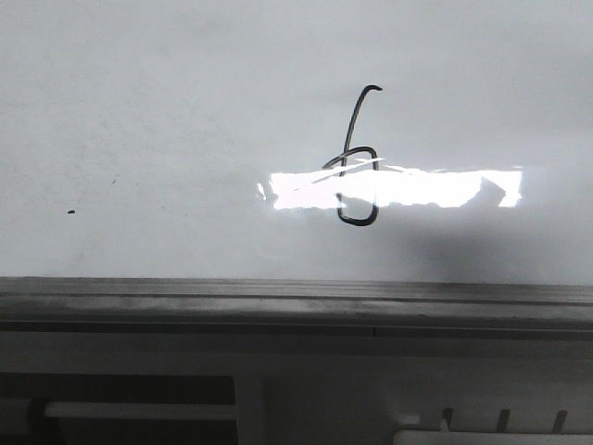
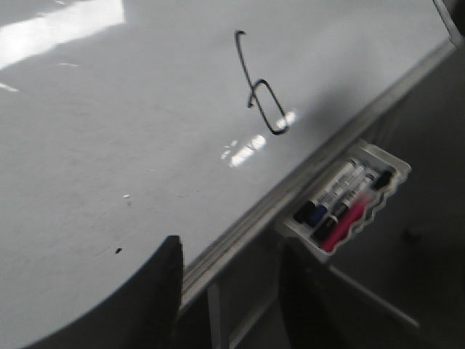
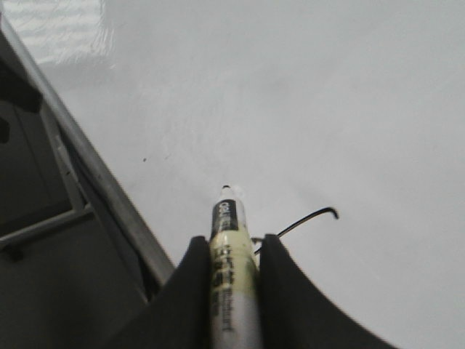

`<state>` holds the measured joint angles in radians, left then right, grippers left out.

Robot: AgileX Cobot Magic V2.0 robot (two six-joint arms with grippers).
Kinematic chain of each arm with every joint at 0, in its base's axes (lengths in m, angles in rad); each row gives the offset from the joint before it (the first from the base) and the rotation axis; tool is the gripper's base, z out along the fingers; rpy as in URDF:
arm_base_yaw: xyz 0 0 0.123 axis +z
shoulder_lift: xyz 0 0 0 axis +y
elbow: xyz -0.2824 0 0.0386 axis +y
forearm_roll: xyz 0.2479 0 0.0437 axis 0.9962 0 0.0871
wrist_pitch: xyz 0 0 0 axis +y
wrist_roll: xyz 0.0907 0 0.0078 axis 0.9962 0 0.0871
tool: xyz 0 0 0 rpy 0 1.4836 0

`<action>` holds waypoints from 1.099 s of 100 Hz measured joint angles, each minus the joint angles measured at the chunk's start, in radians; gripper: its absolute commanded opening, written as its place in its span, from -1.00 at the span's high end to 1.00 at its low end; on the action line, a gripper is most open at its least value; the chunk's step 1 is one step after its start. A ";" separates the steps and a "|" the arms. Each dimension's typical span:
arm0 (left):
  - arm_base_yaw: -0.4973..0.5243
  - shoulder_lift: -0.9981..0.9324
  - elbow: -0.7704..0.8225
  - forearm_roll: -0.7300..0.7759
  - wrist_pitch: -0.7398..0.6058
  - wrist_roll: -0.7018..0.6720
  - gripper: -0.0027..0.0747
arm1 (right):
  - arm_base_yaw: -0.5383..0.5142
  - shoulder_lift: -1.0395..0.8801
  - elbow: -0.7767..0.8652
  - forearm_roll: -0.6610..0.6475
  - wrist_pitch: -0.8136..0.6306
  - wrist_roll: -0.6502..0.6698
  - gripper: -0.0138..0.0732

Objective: Write number 6 on whiteboard

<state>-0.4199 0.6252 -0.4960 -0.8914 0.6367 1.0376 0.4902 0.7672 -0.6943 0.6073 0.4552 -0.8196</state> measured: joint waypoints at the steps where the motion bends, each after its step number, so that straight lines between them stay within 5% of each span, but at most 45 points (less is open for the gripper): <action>1: -0.006 0.009 -0.005 -0.005 0.005 0.019 -0.11 | 0.000 0.002 0.000 0.000 0.011 0.000 0.79; 22: -0.173 0.255 -0.189 -0.025 0.131 0.270 -0.10 | 0.077 0.073 0.000 -0.007 0.076 -0.002 0.79; 50: -0.392 0.494 -0.340 -0.014 0.050 0.318 -0.10 | 0.242 0.120 0.000 -0.007 0.042 -0.012 0.79; 87: -0.413 0.614 -0.367 -0.014 0.018 0.319 0.11 | 0.250 0.156 0.000 -0.007 0.033 -0.012 0.79; 110: -0.413 0.648 -0.367 -0.018 0.028 0.319 0.57 | 0.250 0.181 0.000 -0.019 0.029 -0.018 0.79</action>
<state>-0.8333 1.2736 -0.8634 -0.9092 0.6646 1.3569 0.7400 0.9477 -0.6943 0.5879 0.4841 -0.8373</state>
